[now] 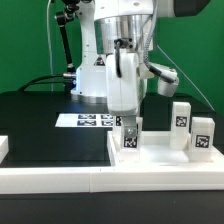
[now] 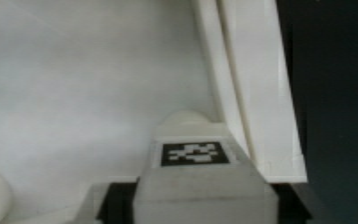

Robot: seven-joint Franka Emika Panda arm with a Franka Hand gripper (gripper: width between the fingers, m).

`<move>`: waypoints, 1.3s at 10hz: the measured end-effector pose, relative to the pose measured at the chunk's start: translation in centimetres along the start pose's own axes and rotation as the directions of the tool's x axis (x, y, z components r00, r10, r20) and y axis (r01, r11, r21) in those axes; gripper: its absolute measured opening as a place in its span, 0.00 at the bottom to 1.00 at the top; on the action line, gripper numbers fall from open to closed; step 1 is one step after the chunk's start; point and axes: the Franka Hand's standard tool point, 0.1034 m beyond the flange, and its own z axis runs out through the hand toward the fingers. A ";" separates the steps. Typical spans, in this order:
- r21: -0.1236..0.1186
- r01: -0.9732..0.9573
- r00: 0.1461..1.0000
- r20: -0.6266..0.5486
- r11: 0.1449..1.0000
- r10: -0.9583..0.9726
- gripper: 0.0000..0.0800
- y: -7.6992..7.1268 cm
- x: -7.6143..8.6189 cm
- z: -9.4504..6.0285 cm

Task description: Assemble square table

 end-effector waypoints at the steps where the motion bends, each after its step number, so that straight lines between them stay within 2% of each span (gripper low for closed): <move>1: 0.001 -0.051 0.999 -0.004 0.999 0.051 0.36 0.0 0.1 0.0; 7: 0.000 -0.141 0.990 -0.017 0.990 0.141 0.37 0.1 0.6 0.1; 9: 0.000 -0.117 0.993 -0.016 0.993 0.117 0.74 0.0 0.4 0.0; 10: 0.002 -0.093 0.996 -0.014 0.996 0.093 0.74 -0.1 0.2 -0.2; 11: 0.000 -0.073 0.997 -0.011 0.997 0.073 0.80 -0.2 0.0 -0.3; 13: -0.030 -0.044 0.999 -0.003 0.999 0.044 0.81 -0.1 -0.8 -0.6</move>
Offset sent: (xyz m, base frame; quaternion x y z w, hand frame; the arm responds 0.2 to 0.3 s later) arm 0.0012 -0.0019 0.0020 -0.0093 0.0005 0.1189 0.9929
